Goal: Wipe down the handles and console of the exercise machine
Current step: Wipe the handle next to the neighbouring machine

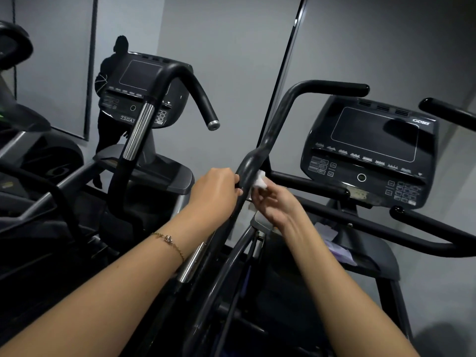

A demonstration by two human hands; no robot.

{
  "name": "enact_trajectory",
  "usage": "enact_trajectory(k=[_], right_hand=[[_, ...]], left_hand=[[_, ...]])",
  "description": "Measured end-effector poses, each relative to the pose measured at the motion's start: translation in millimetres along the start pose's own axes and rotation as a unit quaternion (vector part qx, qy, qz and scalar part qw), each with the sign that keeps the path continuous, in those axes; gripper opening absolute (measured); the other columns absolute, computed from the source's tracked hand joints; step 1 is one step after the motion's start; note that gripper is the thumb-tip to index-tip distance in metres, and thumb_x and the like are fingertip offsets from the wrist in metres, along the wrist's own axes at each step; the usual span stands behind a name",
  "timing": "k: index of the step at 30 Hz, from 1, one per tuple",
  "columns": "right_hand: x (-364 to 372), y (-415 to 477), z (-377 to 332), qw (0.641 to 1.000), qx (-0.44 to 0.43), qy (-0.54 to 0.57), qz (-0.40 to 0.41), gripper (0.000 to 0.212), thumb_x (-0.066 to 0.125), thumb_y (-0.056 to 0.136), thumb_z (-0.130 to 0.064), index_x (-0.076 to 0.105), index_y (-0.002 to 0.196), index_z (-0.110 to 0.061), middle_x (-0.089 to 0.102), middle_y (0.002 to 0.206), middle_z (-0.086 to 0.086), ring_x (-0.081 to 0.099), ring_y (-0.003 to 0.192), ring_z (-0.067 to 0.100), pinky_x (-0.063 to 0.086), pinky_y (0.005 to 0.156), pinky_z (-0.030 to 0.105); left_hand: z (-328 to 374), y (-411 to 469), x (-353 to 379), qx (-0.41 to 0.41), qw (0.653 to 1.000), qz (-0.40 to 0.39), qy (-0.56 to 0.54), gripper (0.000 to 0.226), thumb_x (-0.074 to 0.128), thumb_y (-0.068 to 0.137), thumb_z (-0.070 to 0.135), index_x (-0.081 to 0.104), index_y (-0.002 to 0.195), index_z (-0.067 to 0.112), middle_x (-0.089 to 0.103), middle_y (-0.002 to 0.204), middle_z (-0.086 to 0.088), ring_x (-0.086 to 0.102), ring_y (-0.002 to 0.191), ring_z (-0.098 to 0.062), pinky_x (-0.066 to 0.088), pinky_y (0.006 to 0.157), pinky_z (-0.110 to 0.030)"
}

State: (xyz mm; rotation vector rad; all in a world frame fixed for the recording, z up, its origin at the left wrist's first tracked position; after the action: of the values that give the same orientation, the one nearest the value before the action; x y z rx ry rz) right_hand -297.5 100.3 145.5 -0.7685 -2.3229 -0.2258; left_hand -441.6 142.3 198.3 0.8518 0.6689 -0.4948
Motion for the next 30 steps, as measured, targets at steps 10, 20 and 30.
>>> enact_trajectory(k=[10,20,30], right_hand=[[1.9,22.5,-17.7,0.998,0.044,-0.017,0.038,0.019,0.043,0.093,0.002,0.052,0.076,0.001,0.061,0.057,0.016,0.061,0.041,0.019,0.052,0.04,0.02],[-8.4,15.9,-84.1,0.942,-0.151,-0.298,0.037,0.017,0.067,0.079,-0.008,0.062,0.095,-0.005,0.061,0.083,0.006,0.06,0.064,0.011,0.05,0.05,0.014],[110.8,58.4,-94.7,0.33,-0.194,-0.923,-0.04,0.023,0.053,0.092,-0.014,0.068,0.109,-0.013,0.066,0.103,0.002,0.051,0.089,0.011,0.033,0.079,0.021]], left_hand=[[6.9,1.5,-1.8,0.023,0.998,-0.011,0.064,0.026,0.055,0.094,0.026,0.066,0.112,0.01,0.057,0.076,-0.006,0.063,0.087,-0.03,0.047,0.07,-0.03],[3.2,-4.1,-0.3,0.03,0.998,0.013,0.055,0.029,0.05,0.096,0.03,0.06,0.119,0.015,0.068,0.1,-0.01,0.063,0.097,-0.03,0.047,0.075,-0.032],[-1.0,-1.0,8.4,0.054,0.996,0.033,0.061,0.025,0.045,0.098,0.031,0.057,0.112,0.013,0.065,0.102,-0.009,0.061,0.098,-0.031,0.041,0.071,-0.033]])
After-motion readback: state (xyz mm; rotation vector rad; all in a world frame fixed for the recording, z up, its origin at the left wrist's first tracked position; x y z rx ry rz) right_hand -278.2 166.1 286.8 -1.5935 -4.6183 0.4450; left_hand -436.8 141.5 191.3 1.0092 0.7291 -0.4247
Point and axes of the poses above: each hand's wrist, its own y-axis towards the middle knuckle, its own x-axis out of the palm, z = x × y, the point moved 8 cm from there along y, towards the middle knuckle
